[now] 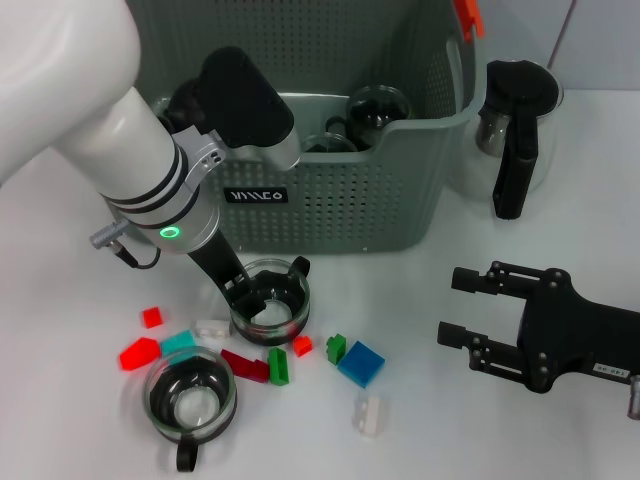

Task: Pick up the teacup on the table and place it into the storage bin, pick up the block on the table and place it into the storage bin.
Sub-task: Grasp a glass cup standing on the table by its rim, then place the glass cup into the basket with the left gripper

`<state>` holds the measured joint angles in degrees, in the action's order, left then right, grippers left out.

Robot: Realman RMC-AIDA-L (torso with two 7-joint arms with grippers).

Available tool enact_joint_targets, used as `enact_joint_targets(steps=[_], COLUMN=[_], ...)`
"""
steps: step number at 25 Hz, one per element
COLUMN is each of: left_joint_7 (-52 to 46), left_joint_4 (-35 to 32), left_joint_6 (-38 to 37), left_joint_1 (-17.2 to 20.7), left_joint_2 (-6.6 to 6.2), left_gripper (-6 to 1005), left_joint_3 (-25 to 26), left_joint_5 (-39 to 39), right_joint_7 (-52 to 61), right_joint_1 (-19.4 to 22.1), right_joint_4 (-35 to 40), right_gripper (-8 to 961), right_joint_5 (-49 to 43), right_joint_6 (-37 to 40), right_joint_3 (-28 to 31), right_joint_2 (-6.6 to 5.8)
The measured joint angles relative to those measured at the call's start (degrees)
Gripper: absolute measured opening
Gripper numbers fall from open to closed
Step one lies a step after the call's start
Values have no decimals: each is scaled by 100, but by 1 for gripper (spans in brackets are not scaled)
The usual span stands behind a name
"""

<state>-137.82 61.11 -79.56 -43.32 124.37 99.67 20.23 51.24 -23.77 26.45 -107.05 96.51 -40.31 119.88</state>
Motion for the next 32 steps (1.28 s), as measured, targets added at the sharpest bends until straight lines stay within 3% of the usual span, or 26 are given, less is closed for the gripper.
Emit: enact_joint_targets(steps=[9,20,27,32], left_joint_7=[-247,-350,-273,122], left_joint_4=[-48,8,207,685], left_joint_6=[111,8,-397,-1348], left_joint_1=[-32,-24,22,72], left_joint_2=[8,-7,-19,-10], left_gripper=[448,58,44,36], left_joint_3=[-97,-160,-77,660], left_joint_5=[-287,-318,-227,418], right_joint_7=[0,0,0,0], right_joint_1=[4,-26,-39,-18], right_joint_4=[-4,-19,-44,-44], right_gripper=[627,628,627,627], right_joint_5=[0,0,0,0], right_joint_6=[12,43,44,52], right_joint_3=[20,17,23,24], right_joint_2=[0,-6,-9,-9])
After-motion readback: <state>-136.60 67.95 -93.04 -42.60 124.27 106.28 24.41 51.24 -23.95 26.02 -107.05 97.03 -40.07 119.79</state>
